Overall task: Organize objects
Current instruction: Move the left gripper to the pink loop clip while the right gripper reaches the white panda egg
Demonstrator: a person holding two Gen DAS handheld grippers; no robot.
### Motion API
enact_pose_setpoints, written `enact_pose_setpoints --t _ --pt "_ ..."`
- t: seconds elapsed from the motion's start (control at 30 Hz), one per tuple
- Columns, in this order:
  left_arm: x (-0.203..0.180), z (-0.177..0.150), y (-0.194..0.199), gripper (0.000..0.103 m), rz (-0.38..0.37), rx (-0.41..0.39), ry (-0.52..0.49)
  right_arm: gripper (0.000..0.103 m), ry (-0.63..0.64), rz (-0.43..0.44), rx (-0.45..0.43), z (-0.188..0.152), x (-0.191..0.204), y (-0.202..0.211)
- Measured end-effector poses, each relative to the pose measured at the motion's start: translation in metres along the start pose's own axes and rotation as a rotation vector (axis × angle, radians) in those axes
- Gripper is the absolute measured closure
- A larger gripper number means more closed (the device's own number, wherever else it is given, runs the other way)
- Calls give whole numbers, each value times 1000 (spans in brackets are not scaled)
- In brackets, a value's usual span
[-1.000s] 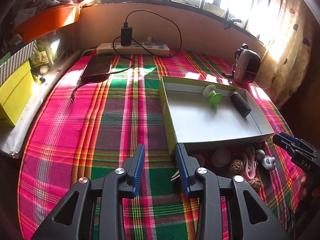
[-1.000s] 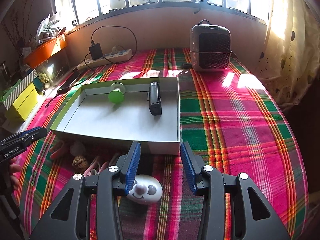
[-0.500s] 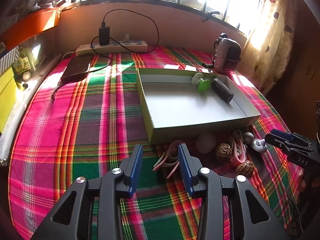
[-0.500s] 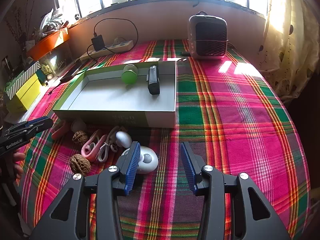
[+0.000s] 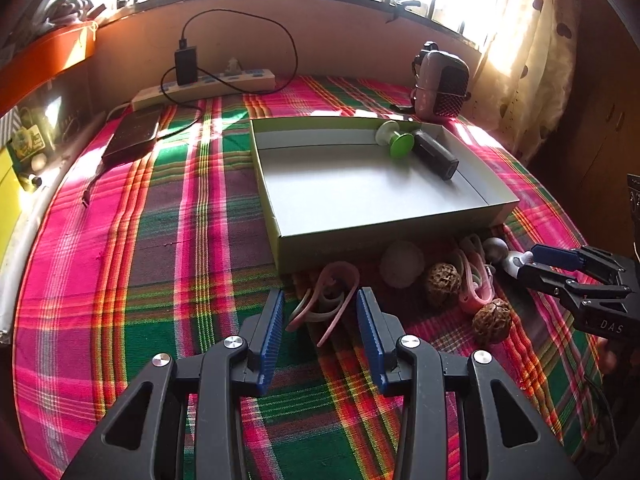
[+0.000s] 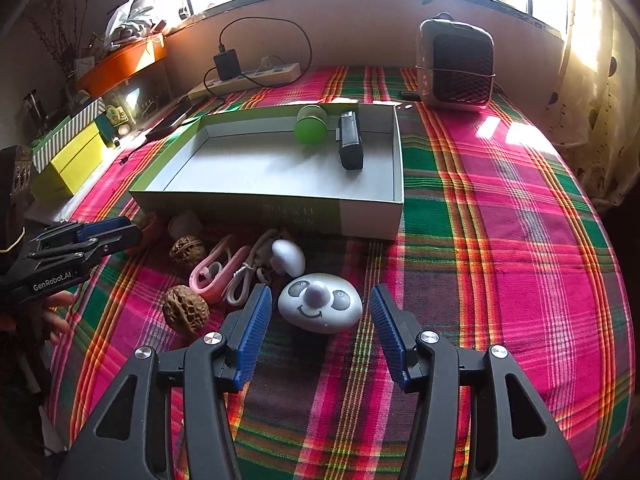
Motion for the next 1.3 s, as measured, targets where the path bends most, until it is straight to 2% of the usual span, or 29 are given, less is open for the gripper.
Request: enact_pose_setpoints --t 0.47,0.97,1.3 --pt "-8 1 -12 68 27 39 -22 50 57 -59 35 -2 1 -14" --pt "-13 4 -16 68 88 34 -24 50 78 -70 22 -2 -1 -15" --pt "-15 4 -16 68 104 31 -21 50 82 -72 16 -3 -2 -14"
Point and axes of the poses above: each gripper's, at about its wrist camera, not at the fingertips, and y roughly against the way its jaws point, x to its left, z to its top, the point moved 1 cm from there along -y, roughly the way its jaws point, and after that the axes turned 3 degrees about -z, right-handed, at the moved point
